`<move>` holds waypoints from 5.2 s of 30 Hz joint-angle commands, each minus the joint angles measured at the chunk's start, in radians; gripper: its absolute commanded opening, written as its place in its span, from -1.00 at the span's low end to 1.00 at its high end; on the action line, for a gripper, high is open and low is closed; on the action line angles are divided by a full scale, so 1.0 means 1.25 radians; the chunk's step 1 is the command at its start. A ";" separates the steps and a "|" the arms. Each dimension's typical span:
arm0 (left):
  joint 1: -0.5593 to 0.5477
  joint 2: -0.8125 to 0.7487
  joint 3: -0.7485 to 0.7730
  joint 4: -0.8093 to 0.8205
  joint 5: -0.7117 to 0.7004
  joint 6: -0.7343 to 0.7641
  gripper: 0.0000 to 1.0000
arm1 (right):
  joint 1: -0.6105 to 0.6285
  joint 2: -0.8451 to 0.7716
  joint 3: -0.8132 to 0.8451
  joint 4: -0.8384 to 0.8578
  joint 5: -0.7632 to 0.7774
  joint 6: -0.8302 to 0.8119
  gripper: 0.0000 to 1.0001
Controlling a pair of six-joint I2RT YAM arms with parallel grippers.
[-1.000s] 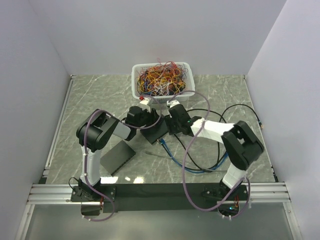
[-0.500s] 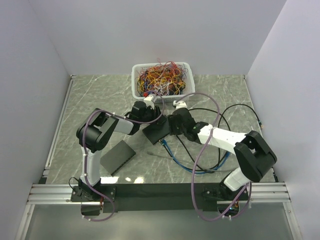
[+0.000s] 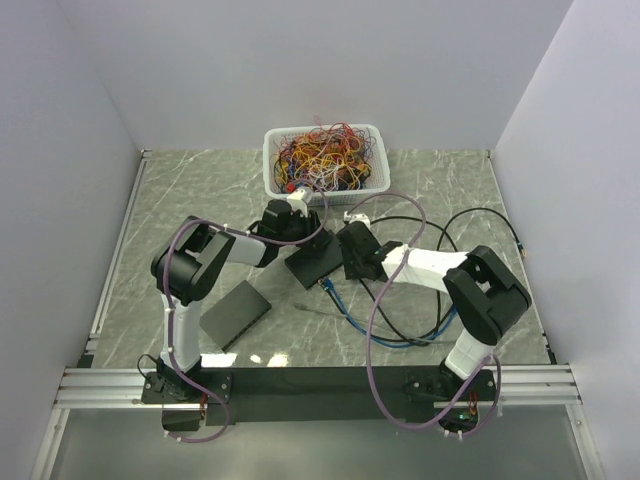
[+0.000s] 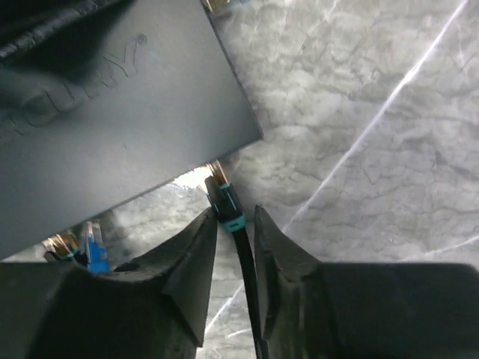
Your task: Insert the plug into the switch port
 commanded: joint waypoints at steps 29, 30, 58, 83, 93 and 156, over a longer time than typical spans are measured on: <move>-0.104 0.113 -0.058 -0.159 0.263 0.177 -0.28 | -0.005 0.063 0.155 0.242 0.095 -0.136 -1.00; -0.112 0.111 -0.062 -0.157 0.266 0.179 -0.28 | -0.006 0.066 0.160 0.281 0.091 -0.136 -1.00; 0.018 -0.105 -0.148 -0.235 -0.035 -0.003 0.07 | 0.069 0.060 0.110 0.373 -0.062 -0.140 -1.00; 0.069 -0.132 -0.124 -0.259 -0.155 -0.015 0.15 | 0.116 -0.107 0.144 -0.014 0.042 -0.084 -0.06; 0.071 -0.187 -0.186 -0.215 -0.178 -0.017 0.22 | 0.129 -0.063 0.053 -0.024 0.003 -0.026 -0.09; 0.071 -0.922 -0.573 0.340 0.144 -0.408 -0.07 | 0.108 -0.496 -0.119 0.351 -0.525 0.071 -1.00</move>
